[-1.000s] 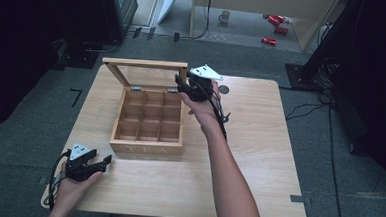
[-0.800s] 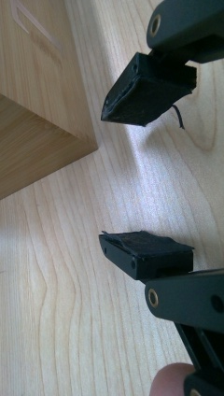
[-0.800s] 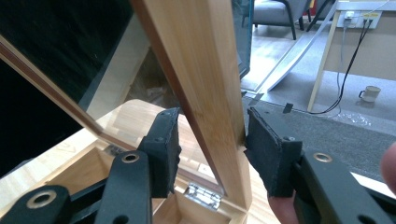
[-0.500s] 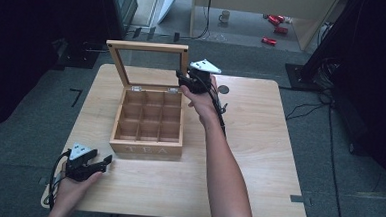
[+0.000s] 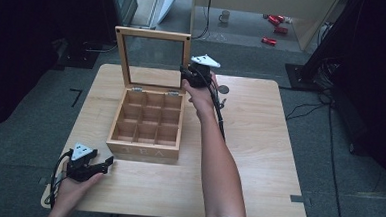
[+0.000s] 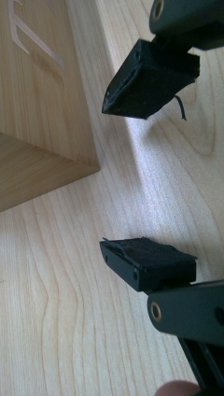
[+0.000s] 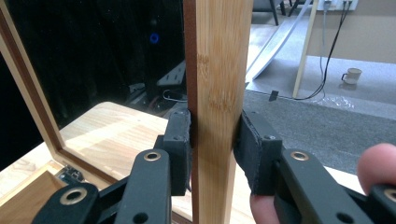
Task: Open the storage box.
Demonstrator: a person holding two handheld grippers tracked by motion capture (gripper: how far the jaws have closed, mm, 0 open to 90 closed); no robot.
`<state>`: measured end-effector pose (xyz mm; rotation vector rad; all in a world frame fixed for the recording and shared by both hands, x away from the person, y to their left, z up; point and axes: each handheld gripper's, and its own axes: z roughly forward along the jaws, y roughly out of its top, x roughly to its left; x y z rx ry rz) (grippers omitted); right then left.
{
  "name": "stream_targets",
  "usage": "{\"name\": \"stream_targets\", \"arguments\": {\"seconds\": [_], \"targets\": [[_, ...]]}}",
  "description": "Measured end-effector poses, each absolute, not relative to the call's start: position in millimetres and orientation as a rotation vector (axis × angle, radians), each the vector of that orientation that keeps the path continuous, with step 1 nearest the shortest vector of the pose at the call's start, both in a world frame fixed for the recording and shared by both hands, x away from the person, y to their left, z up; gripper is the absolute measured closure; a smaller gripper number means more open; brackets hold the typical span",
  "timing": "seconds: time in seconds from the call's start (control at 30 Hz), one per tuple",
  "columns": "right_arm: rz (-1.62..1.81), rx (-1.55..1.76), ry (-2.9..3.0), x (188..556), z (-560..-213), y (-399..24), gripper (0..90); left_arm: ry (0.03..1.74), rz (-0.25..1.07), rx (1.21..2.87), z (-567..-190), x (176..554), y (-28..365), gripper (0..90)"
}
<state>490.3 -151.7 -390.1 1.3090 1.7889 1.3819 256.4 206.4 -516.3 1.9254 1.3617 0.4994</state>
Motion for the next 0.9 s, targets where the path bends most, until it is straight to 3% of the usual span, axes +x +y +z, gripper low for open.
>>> {"name": "stream_targets", "arguments": {"seconds": [0.3,0.9], "targets": [[1.392,1.358,1.753,497.7,-393.5,-149.8,67.1,1.407,0.549,1.947,-517.0,257.6,203.4,15.6],[1.359,1.439,1.716,511.3,-395.5,-144.2,66.7,1.405,0.567,1.966,-517.1,257.0,201.2,15.4]]}}
